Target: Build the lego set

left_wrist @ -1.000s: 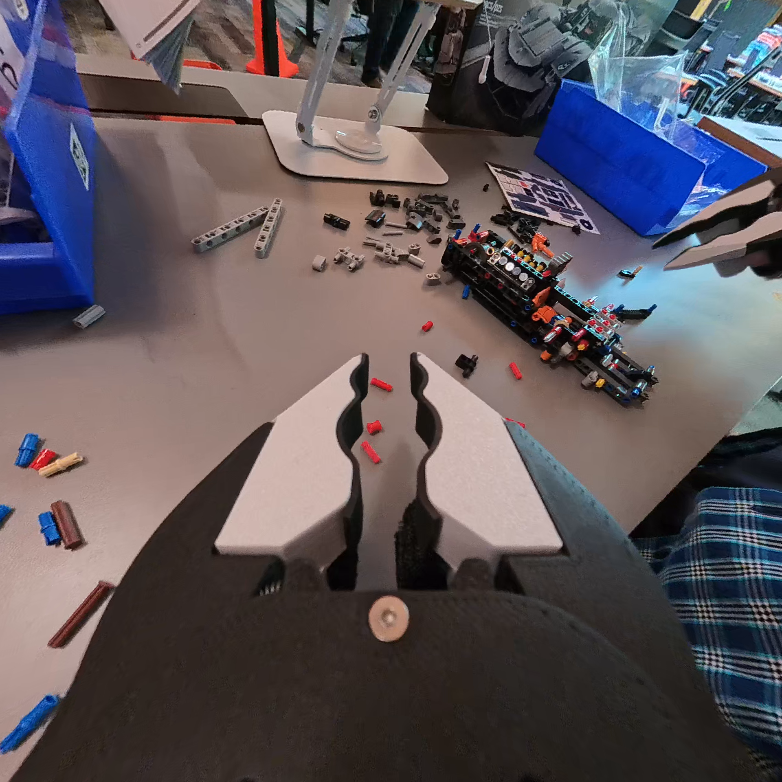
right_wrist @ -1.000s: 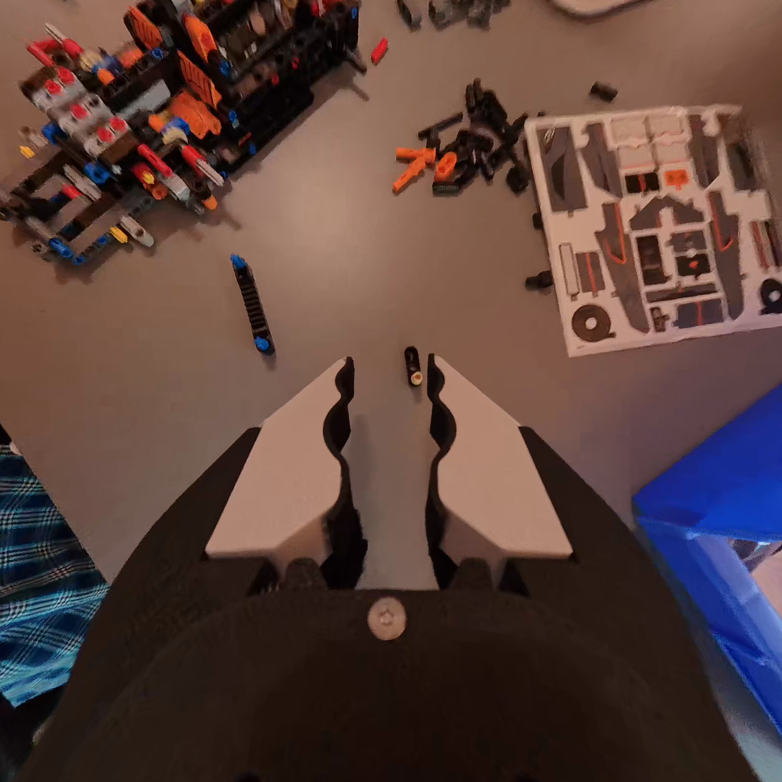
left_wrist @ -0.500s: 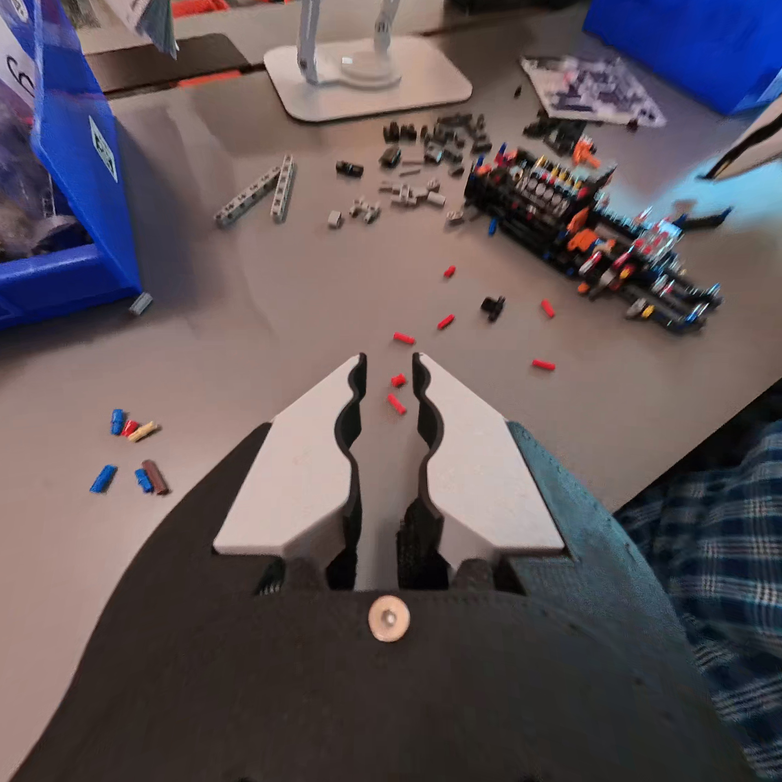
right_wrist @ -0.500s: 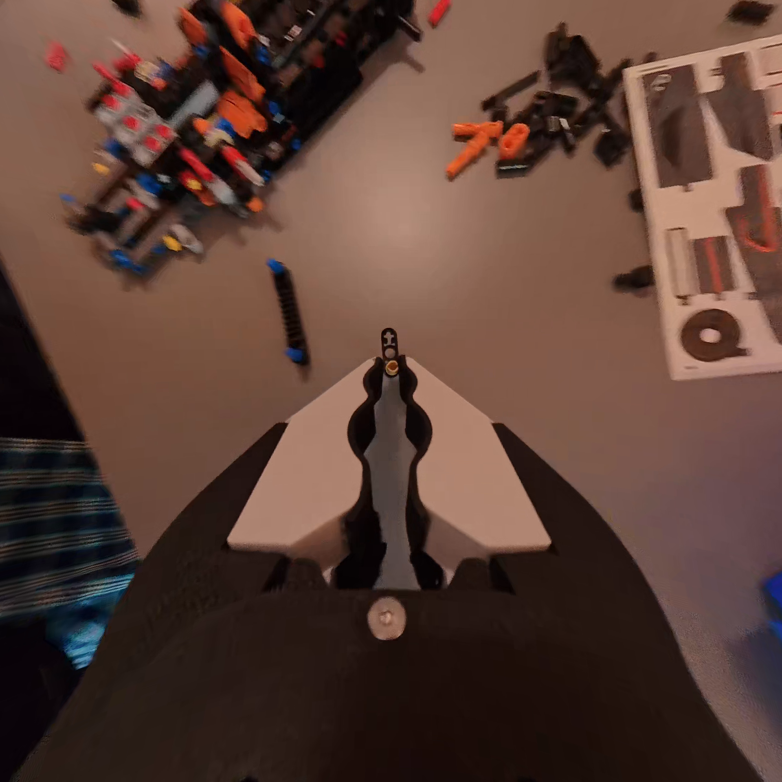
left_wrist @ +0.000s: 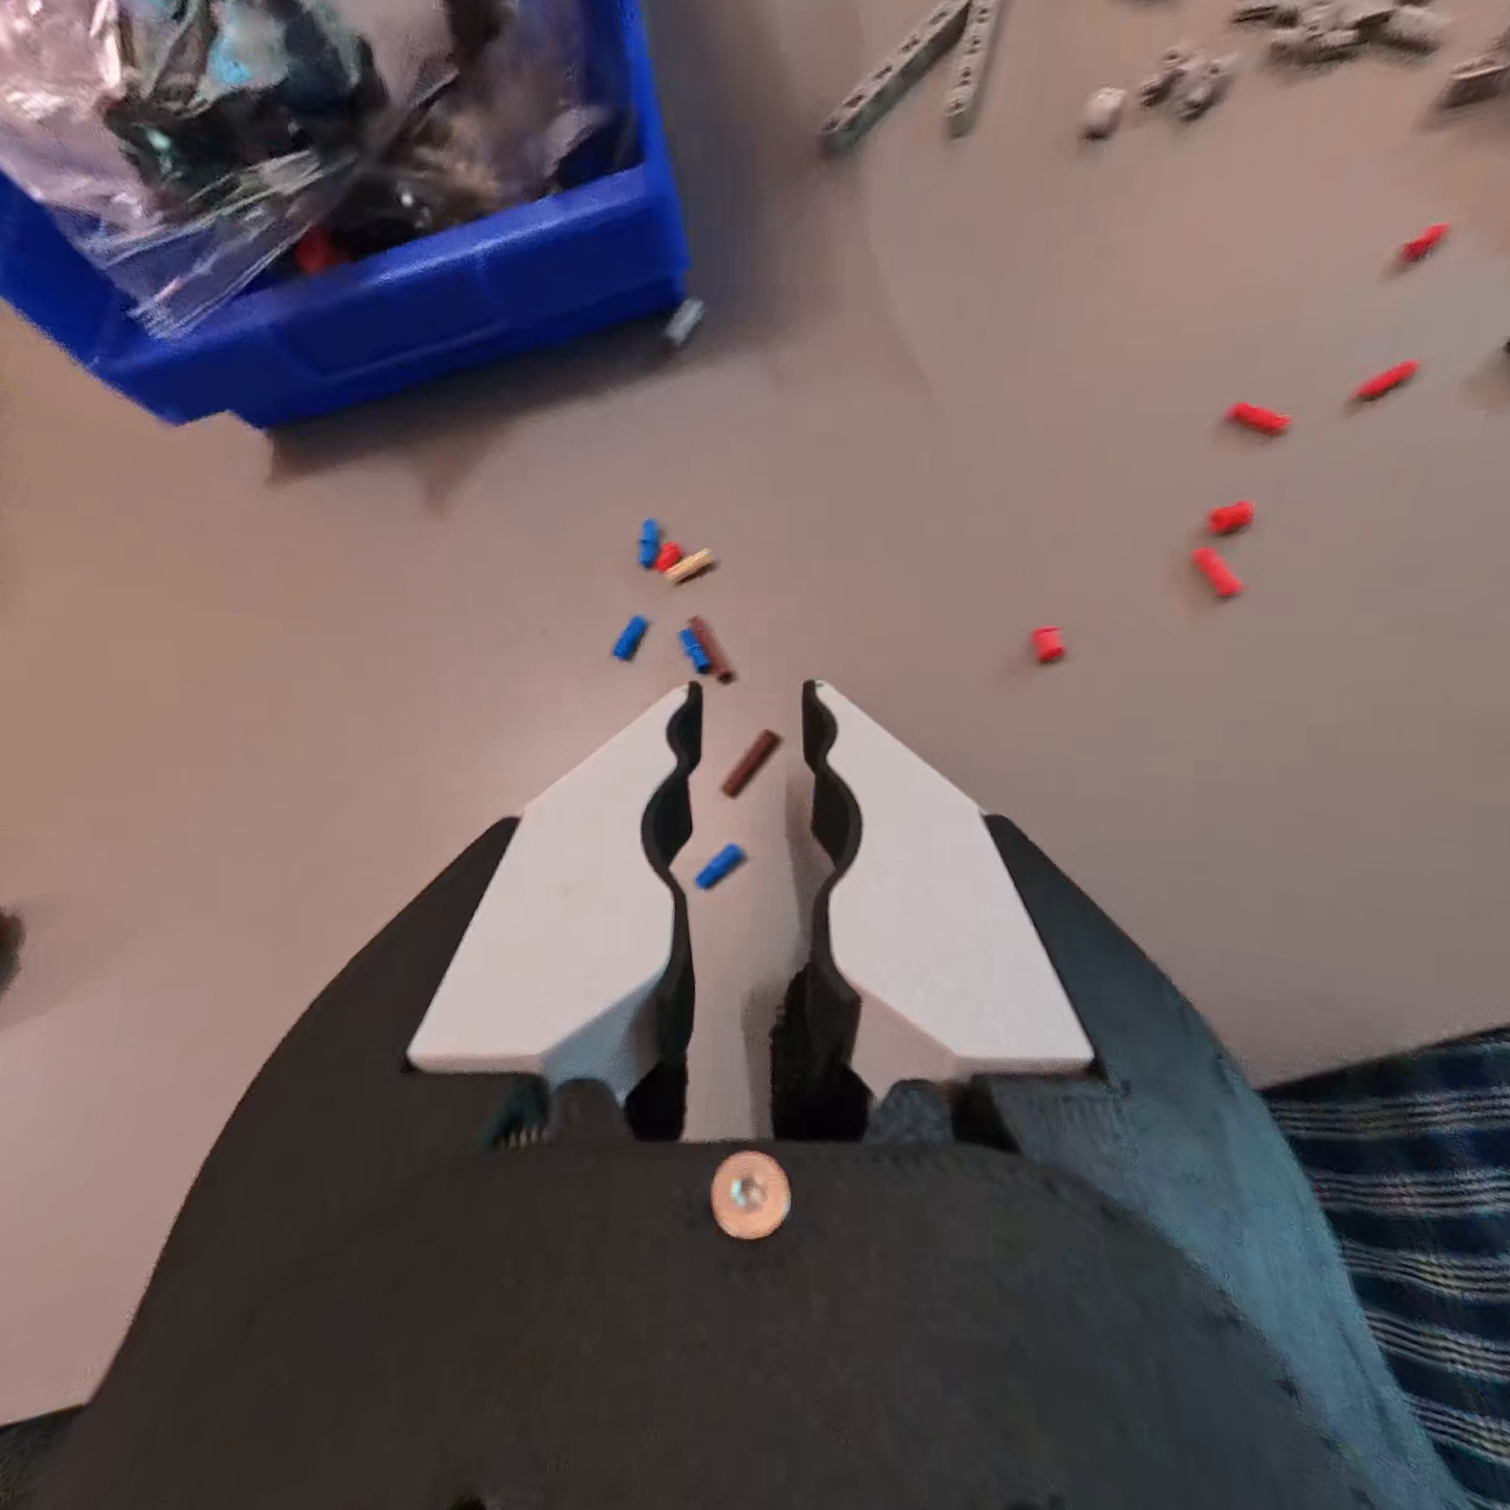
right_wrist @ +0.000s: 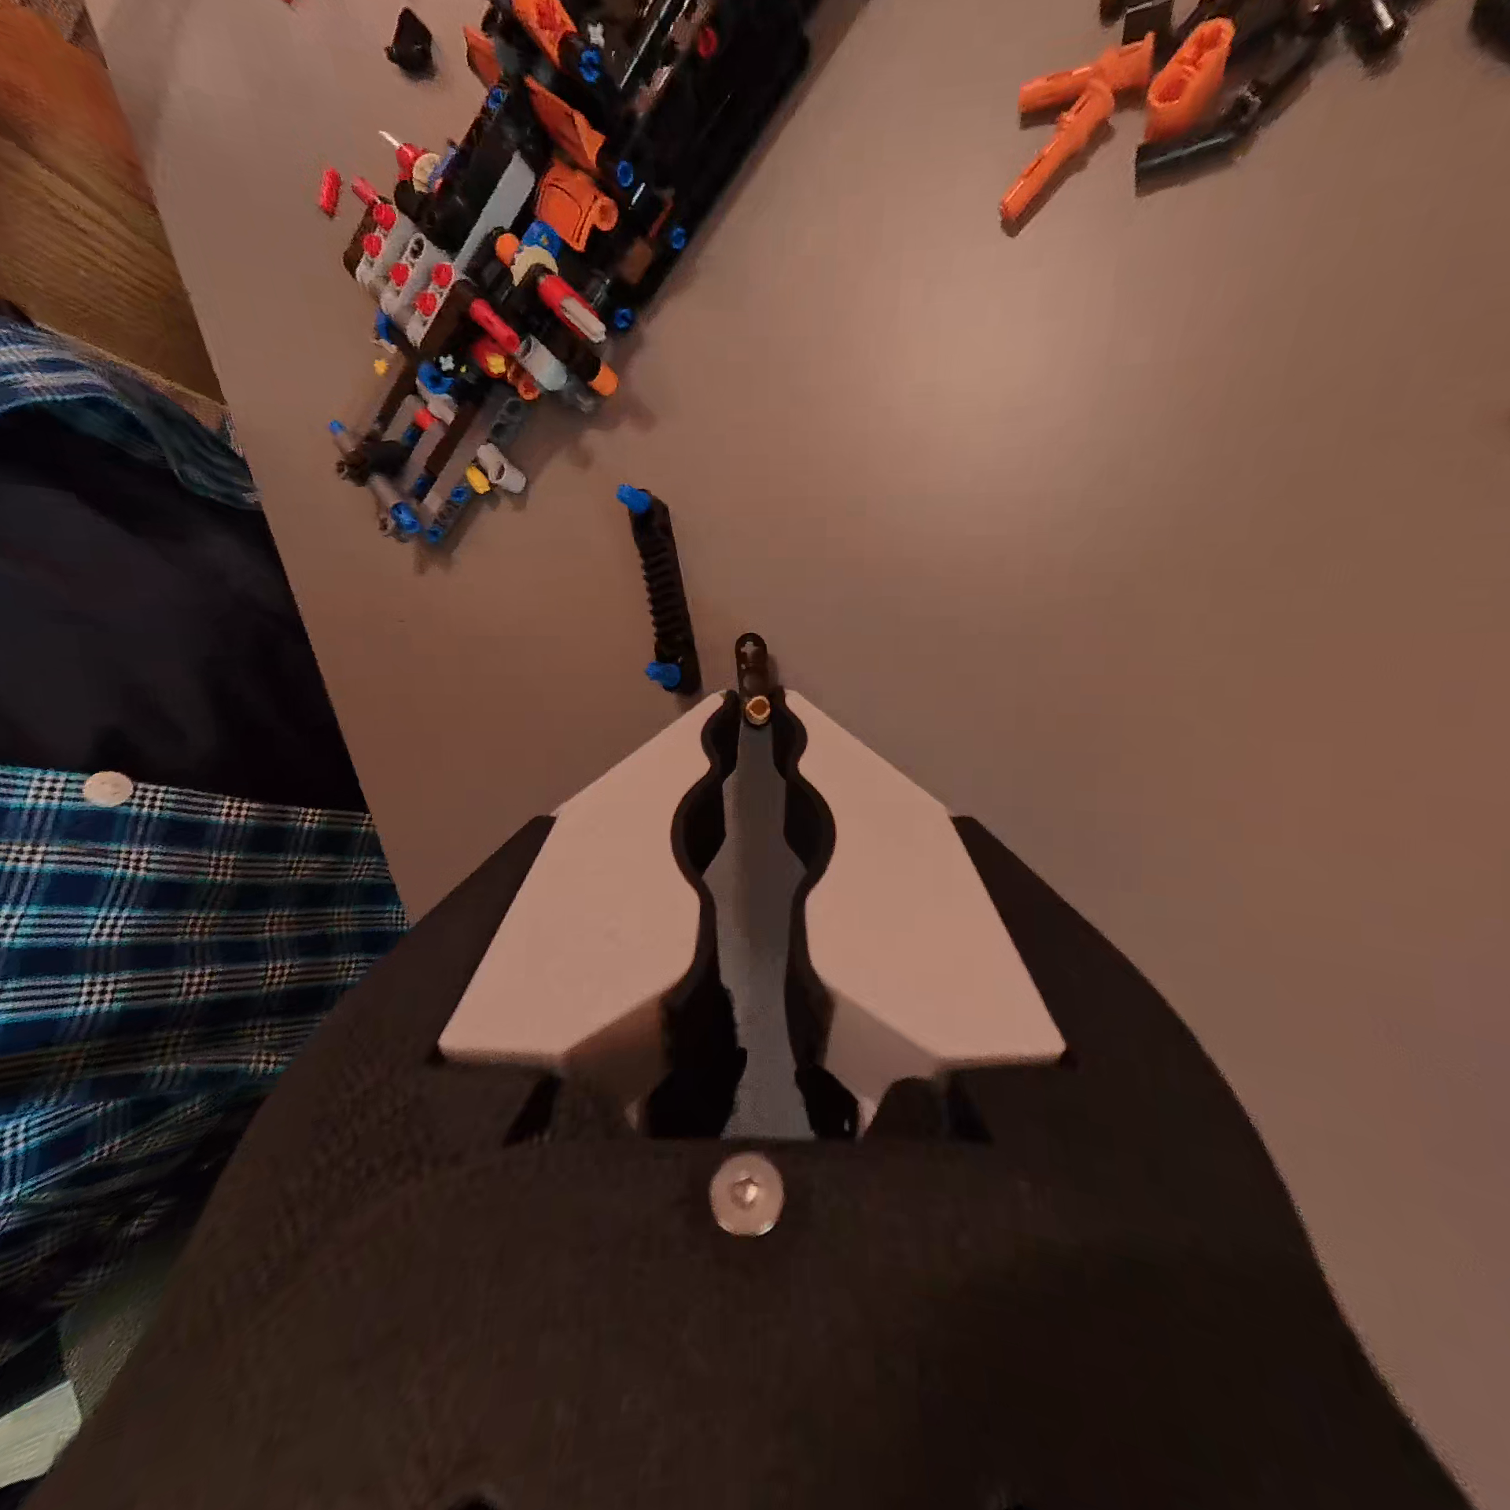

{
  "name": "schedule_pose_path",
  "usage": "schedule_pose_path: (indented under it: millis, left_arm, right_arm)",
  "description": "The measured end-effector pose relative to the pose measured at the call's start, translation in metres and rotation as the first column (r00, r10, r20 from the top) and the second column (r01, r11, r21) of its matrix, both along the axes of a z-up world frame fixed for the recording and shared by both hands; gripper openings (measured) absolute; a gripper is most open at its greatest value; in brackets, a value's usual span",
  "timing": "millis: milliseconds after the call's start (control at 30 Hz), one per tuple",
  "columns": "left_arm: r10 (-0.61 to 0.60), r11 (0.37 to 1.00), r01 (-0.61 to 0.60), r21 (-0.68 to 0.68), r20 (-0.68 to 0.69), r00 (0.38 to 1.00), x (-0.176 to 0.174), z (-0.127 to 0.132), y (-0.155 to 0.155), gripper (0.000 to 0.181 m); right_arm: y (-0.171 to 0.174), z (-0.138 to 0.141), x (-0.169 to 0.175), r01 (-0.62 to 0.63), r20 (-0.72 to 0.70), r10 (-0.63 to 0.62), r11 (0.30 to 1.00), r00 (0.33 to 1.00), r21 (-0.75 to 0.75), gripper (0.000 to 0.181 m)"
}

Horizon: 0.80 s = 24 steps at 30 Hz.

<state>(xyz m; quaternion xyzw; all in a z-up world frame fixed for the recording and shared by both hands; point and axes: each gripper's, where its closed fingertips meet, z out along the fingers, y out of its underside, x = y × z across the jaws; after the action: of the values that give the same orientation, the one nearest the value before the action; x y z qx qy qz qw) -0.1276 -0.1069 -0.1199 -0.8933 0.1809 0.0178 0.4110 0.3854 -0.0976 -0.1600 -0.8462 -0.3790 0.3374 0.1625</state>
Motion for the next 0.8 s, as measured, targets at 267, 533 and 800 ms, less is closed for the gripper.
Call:
schedule_pose_path:
  millis: [267,533,800]
  left_arm:
    - [-0.031,0.999,0.027,-0.044,-0.104,0.994,-0.037,-0.011,0.024,0.024]
    - [-0.159,0.980,0.143,-0.139,-0.109,0.981,-0.038,-0.038,0.045,0.021]
    - [-0.133,0.986,0.131,-0.103,-0.021,0.991,-0.041,-0.038,0.051,0.004]
  right_arm:
    - [0.015,0.001,0.002,0.031,0.056,-0.037,0.995,0.998,0.098,0.019]
    - [0.019,0.003,0.002,0.051,0.055,-0.058,0.991,0.997,0.122,0.021]
    - [0.017,0.008,0.000,0.066,0.027,-0.070,0.987,0.997,0.144,0.021]
